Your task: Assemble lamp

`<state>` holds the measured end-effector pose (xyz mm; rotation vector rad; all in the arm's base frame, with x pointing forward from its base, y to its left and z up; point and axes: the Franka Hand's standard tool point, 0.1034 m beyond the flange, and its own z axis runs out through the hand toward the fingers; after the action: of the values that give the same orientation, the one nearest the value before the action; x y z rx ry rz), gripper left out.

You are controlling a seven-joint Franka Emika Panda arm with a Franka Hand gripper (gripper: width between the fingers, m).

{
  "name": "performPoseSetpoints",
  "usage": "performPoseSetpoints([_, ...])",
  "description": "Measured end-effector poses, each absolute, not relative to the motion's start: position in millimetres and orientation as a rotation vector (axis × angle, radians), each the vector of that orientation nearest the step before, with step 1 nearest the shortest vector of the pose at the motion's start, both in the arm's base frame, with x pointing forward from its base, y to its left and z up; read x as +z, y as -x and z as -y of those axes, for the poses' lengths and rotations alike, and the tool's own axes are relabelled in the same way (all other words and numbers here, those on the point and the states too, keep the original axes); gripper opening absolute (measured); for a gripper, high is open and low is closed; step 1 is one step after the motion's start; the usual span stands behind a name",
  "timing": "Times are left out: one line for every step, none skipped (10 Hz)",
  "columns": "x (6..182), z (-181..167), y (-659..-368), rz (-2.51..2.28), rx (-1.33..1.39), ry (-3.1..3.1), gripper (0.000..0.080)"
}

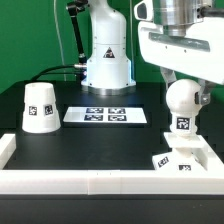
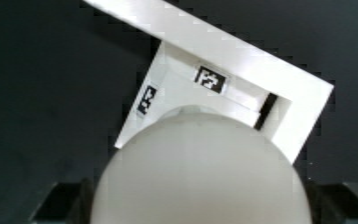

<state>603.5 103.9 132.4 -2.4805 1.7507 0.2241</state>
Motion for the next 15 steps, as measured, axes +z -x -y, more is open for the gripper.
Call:
performPoseSetpoints([132.4, -105.0, -603.4, -1.763, 0.226, 2.471, 0.0577])
performPoseSetpoints([132.4, -105.2, -603.3, -1.731, 0.224, 2.491, 0.0636])
performPoseSetpoints([132.4, -105.3, -603.3, -1.681, 0.221, 2.522, 0.0685])
performPoseSetpoints([132.6, -105.3, -603.5, -1.621, 0.216, 2.557, 0.0685])
performPoseSetpoints([132.7, -104.8, -604.2, -1.511, 0.198, 2.616, 0.0697])
performPoseSetpoints([131.7, -103.9, -605.0, -1.311, 0.158, 2.708, 0.0698])
performPoseSetpoints([130.0, -104.9, -603.8, -1.188, 0.136, 2.757, 0.0698])
performPoseSetpoints([128.4, -105.8, -602.5, -1.068, 0.125, 2.804, 0.0698])
performPoseSetpoints([128.4, -106.1, -602.6, -0.906, 0.112, 2.858, 0.0698])
performPoseSetpoints([128.4, -107.1, -602.4, -0.803, 0.104, 2.887, 0.0698])
performPoseSetpoints([128.5, -107.6, -602.3, -0.645, 0.09, 2.93, 0.0698])
performPoseSetpoints([128.5, -108.0, -602.0, -0.522, 0.083, 2.958, 0.0698])
performPoseSetpoints([127.8, -107.2, -601.9, -0.415, 0.076, 2.973, 0.0698])
performPoseSetpoints([127.6, -107.1, -601.8, -0.355, 0.073, 2.981, 0.0698])
performPoseSetpoints([127.4, -106.8, -601.8, -0.215, 0.063, 2.992, 0.0698])
